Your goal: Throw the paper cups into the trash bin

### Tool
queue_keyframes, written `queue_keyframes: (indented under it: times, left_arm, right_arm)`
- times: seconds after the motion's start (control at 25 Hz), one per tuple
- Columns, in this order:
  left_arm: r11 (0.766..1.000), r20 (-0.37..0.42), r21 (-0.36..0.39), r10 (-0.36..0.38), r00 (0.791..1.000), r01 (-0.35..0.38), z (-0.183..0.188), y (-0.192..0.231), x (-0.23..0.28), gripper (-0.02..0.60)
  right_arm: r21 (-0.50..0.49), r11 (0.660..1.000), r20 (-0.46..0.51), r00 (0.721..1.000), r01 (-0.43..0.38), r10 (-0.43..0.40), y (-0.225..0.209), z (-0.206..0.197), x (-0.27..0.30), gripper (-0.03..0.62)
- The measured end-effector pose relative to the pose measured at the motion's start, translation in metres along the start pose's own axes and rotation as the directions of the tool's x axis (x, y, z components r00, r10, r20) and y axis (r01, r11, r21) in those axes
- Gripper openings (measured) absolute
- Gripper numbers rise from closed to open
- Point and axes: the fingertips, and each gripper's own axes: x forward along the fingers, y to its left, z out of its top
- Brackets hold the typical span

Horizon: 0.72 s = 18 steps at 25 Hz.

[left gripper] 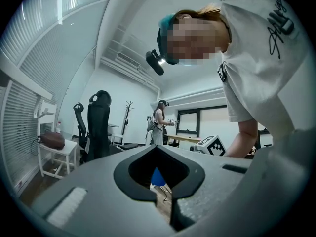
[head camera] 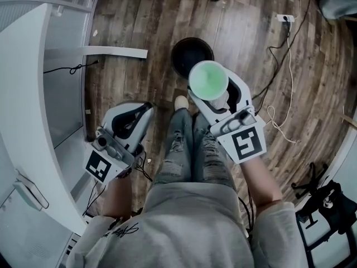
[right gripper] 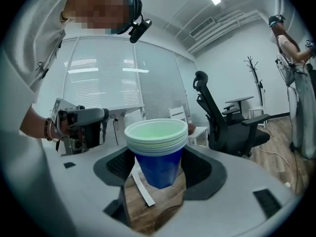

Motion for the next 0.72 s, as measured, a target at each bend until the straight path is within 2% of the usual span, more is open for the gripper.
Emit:
queue_keyframes:
  times: [0.44,0.72]
  left_arm:
    - [0.999,-0.028,-0.046,-0.027,0.999,0.026,-0.036,-0.001,-0.010,0.003]
    - [0.998,-0.056,-0.058,-0.001,0.998,-0.003,-0.060,0.005,-0.023,0.003]
  right_arm:
    - [0.015,1.000,-0.046,0.999,0.009,-0.009,-0.008,-0.061,0.035,0.288]
    - [0.044,0.999,-0.090,0.996,0.015,-0.011,-0.010,-0.112,0.057,0.288]
